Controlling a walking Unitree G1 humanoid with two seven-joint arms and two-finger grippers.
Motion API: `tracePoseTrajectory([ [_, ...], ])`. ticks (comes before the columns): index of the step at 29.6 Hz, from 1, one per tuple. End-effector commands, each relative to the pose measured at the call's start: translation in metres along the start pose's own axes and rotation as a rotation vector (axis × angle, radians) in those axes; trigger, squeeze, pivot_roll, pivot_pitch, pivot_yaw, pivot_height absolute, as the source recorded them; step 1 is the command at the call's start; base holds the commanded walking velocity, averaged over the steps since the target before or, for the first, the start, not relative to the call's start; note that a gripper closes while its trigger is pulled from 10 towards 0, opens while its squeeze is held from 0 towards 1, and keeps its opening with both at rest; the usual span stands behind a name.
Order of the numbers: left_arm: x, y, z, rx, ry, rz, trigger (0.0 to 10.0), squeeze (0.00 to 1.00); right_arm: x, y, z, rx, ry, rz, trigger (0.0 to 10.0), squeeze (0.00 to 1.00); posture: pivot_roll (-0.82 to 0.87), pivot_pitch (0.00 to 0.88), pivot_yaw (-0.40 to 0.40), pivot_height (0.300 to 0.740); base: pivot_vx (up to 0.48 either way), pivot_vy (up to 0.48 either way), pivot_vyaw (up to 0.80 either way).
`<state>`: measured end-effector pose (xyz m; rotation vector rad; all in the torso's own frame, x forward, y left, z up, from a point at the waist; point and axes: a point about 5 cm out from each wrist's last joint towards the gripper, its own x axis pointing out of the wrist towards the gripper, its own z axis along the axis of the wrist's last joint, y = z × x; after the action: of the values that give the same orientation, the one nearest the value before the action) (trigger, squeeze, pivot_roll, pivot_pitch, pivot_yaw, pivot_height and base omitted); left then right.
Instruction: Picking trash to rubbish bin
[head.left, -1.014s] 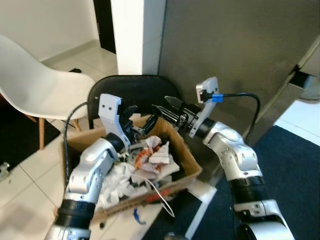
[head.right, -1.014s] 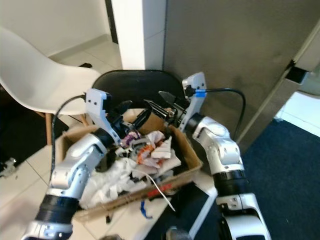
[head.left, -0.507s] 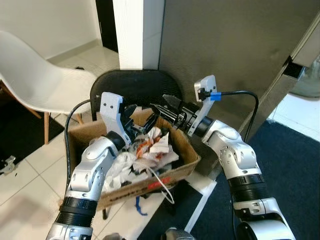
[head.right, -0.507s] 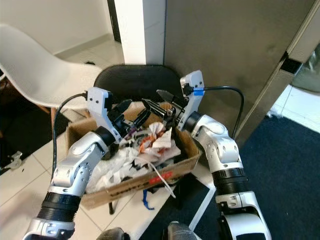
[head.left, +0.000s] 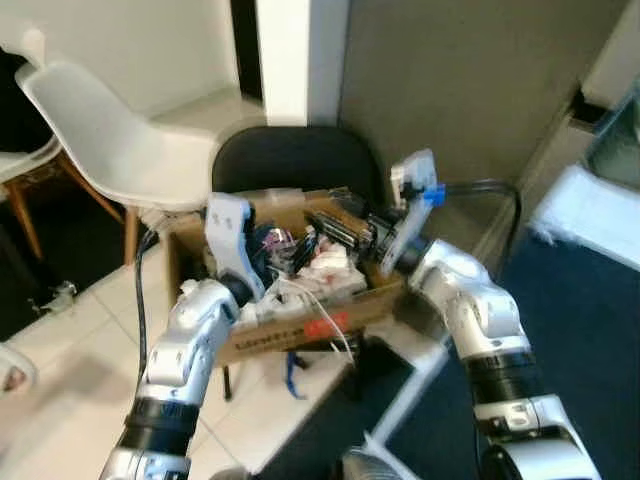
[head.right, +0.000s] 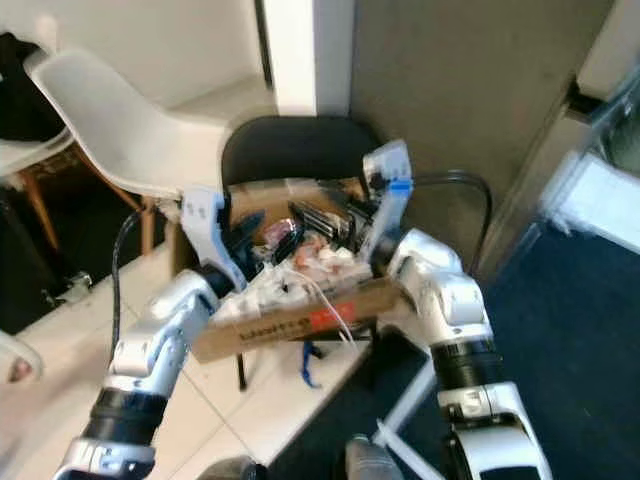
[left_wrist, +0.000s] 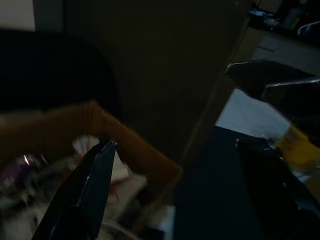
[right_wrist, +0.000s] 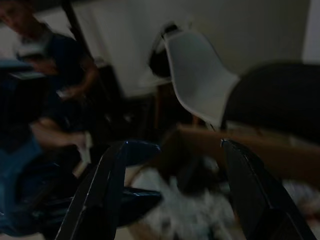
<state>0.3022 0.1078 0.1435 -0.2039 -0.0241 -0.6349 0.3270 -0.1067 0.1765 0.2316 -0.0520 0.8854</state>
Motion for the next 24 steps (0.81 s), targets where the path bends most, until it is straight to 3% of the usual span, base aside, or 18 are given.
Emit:
tracePoseTrajectory([
  [1, -0.0016, 0.0005, -0.0054, -0.013, 0.019, 0.006, 10.0, 0.0, 0.0012, 0.0017, 0.0, 0.009, -0.003, 0.009, 10.0, 0.0, -0.03, 0.0, -0.044, 0.74, -0.352, 0.0, 0.0],
  [24, -0.0013, -0.0005, -0.0057, -0.01, 0.017, -0.003, 10.0, 0.0, 0.0007, 0.0007, 0.0007, 0.005, -0.006, -0.001, 10.0, 0.0, -0.03, 0.0, -0.047, 0.74, -0.356, 0.0, 0.0],
])
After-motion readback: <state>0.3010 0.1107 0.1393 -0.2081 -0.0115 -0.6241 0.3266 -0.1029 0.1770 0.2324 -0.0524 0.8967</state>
